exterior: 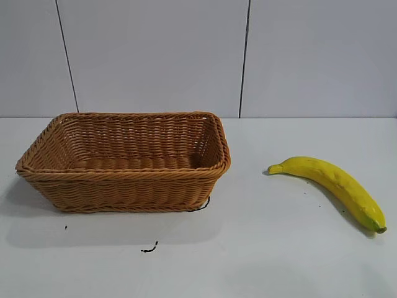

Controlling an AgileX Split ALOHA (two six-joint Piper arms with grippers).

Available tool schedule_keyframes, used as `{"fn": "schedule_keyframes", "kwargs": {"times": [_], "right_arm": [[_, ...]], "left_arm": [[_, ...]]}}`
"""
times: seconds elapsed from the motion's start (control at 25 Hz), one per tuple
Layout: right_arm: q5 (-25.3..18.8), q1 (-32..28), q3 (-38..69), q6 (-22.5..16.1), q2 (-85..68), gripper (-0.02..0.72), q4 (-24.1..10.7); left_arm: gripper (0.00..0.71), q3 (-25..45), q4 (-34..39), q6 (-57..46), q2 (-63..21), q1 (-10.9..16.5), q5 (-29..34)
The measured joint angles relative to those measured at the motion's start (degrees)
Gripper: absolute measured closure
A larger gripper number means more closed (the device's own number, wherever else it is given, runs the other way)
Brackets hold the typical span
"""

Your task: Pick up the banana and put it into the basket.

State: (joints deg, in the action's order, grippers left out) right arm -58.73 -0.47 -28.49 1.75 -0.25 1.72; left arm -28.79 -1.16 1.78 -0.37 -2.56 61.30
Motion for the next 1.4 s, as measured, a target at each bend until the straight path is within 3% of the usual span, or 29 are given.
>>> {"fn": "schedule_keyframes", "kwargs": {"times": [0.48,1.08,1.4], "right_arm": [[-0.6,0.0,-2.4,0.0,4.3,0.048,0.1],[-2.0,0.0,-27.8,0.1,54.5,0.048,1.6],[-3.8,0.0,-42.7,6.1,78.3,0.048,1.7]], "left_arm": [[0.075,0.0,0.0,0.0,0.0,0.0,0.0],[0.075,0.0,0.0,0.0,0.0,0.0,0.0],[0.075,0.0,0.0,0.0,0.0,0.0,0.0]]}}
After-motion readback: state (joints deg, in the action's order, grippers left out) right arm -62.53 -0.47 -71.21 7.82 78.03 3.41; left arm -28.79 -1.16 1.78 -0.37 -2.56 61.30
